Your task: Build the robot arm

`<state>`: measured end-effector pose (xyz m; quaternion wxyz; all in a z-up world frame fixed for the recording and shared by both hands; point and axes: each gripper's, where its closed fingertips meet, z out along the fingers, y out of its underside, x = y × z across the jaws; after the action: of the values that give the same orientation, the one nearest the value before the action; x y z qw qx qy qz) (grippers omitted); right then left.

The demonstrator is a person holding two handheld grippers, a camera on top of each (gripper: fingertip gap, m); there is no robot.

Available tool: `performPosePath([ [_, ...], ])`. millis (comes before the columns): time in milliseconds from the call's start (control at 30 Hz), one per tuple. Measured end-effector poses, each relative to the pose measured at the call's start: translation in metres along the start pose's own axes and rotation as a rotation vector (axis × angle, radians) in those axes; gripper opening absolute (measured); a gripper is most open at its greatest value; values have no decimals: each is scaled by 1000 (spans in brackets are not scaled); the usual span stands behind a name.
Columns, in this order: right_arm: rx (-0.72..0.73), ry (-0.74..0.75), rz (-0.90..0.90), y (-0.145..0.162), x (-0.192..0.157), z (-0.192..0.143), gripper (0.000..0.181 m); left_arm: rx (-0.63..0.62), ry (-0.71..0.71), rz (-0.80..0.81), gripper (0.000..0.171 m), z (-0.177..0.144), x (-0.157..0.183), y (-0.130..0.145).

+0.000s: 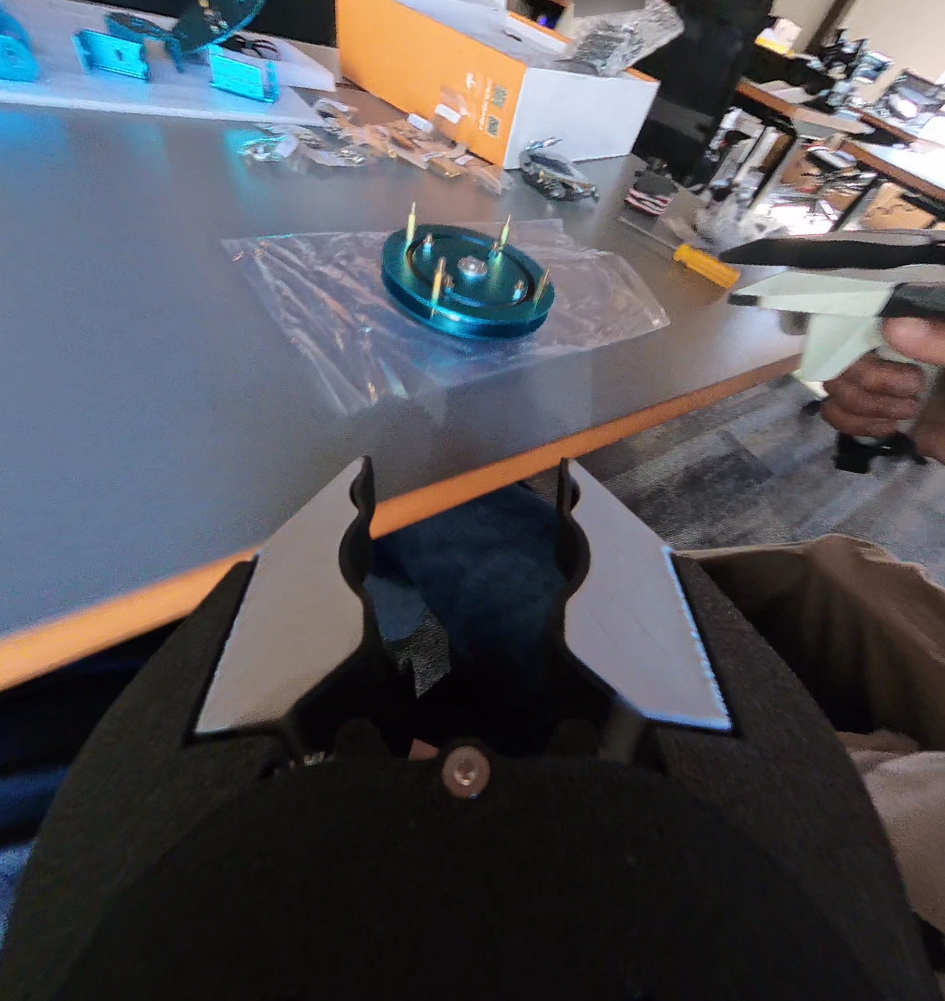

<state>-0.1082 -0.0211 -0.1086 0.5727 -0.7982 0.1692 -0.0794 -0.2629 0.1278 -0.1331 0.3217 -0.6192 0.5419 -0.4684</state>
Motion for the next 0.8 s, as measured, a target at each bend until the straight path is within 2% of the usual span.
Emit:
performPosePath([
  [67,-43,-23,-15,-4,12,21,63,-23,47,1,68,19,-8,-14],
  [167,-95,-83,-32,-11,22,54,66,-43,-2,27,68,42,-47,-40],
  [300,-99,-166,-74,-38,30,95,69,-20,-89,-72,67,43,-108,-66],
  [367,-124,-186,-39,-47,39,115,71,-3,-153,-147,68,28,-142,-70],
  [500,-128,-213,27,-62,65,149,71,50,-348,-222,68,-24,-208,-63],
  [567,-132,-209,34,-65,78,163,72,11,-459,-220,67,-50,-238,-48],
  [633,-133,-170,22,-67,93,175,72,-86,-585,-218,67,-76,-262,-27],
  [700,-122,-167,32,-70,99,182,71,-110,-653,-246,67,-98,-268,-17],
  [800,-106,-189,50,-68,102,183,68,-81,-661,-325,67,-118,-261,-13],
])
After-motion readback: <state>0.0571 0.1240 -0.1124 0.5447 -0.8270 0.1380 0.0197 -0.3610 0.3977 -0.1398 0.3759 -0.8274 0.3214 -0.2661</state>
